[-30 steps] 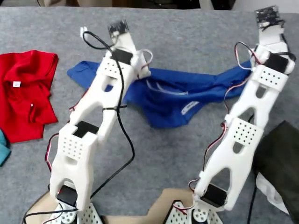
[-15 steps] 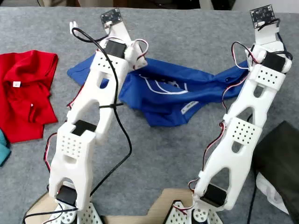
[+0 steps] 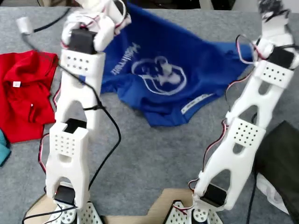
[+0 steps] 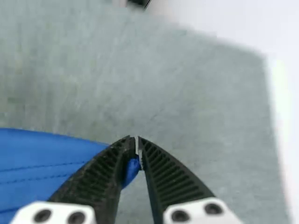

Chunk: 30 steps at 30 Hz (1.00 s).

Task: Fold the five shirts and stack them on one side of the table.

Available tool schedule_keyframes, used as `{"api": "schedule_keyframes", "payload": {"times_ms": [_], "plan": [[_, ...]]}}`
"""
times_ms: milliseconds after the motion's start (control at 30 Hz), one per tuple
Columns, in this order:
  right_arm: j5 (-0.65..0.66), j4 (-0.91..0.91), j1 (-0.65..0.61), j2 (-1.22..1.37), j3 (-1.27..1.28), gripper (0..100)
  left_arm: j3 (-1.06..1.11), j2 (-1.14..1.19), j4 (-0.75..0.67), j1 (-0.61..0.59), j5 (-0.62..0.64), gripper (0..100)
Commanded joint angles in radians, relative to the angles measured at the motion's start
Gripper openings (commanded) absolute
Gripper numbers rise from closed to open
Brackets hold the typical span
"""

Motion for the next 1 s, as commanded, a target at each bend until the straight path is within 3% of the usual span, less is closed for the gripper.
{"api": "schedule_keyframes", "payload": {"times_ms": [0,400,633,833,967], "plan": [[-0.012,0.026,-0.016,-0.217,-0.047,0.5,-0.192,-0.025,0.034,-0.028,-0.009,2],[-0.044,0.069,-0.016,-0.670,-0.045,0.5,-0.178,-0.331,0.140,-0.155,-0.011,2],[-0.040,0.069,-0.007,-0.924,-0.042,0.5,-0.064,-0.550,0.327,-0.252,-0.012,2],[0.020,0.068,-0.007,-1.130,-0.036,0.5,-0.003,-0.746,0.493,-0.250,-0.104,2],[0.064,0.066,-0.007,-1.250,-0.036,0.5,0.075,-0.875,0.511,-0.250,-0.170,2]]}}
